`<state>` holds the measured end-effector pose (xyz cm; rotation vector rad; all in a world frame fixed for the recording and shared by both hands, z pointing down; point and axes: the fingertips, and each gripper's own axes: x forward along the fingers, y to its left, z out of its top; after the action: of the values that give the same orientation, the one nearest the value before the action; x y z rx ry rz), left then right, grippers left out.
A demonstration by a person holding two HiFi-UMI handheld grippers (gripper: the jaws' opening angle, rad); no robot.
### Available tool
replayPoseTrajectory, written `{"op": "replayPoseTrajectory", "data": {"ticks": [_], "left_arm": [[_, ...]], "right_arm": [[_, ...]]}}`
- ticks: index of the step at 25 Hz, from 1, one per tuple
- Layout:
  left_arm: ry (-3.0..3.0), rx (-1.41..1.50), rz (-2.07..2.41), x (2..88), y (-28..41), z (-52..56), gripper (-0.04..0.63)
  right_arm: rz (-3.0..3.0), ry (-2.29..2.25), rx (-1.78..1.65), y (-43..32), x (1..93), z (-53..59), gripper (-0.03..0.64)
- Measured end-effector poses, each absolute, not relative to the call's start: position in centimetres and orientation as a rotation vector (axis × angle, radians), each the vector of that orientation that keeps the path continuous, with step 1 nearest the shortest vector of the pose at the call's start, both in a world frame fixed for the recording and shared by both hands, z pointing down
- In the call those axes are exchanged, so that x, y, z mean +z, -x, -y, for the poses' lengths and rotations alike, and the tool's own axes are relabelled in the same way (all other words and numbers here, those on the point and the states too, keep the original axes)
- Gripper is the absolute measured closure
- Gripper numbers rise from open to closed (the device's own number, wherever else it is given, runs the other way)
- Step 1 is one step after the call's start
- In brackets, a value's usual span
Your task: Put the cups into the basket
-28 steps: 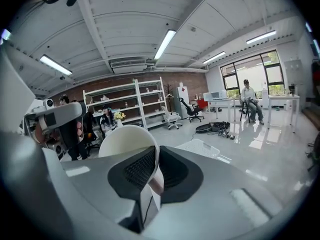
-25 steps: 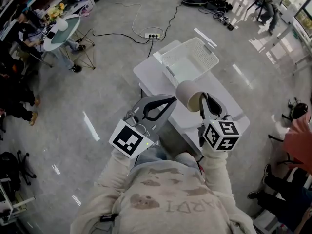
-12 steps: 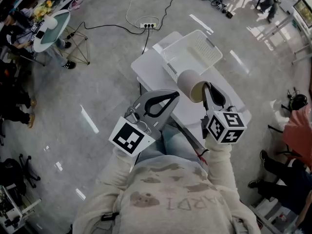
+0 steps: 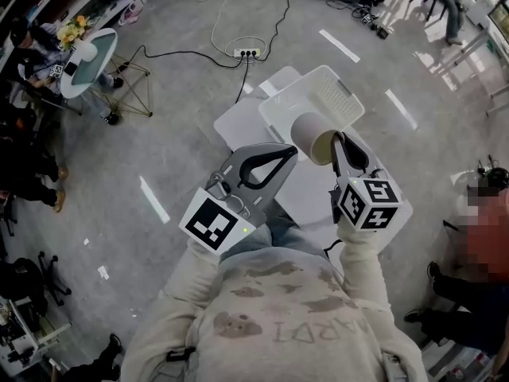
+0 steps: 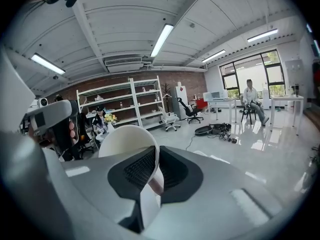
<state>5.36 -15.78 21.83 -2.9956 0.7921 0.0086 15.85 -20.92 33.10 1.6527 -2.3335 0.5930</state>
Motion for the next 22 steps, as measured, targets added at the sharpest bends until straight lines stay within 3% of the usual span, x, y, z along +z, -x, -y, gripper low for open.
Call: {"op": "replayPoseTrajectory", "data": {"ticks": [13, 22], "left_arm": [[3.064, -0.031, -0.713, 24.2, -5.9, 24.8, 0.595], [3.112, -0.179, -0.413, 27.2, -6.4, 34.3, 0.595]], "right_arm": [[2.228, -1.67, 0.687, -15.7, 37.4, 29.1, 0.569], [2.01, -1.735, 0.82, -16.0, 43.9, 36.3, 0.569]]}}
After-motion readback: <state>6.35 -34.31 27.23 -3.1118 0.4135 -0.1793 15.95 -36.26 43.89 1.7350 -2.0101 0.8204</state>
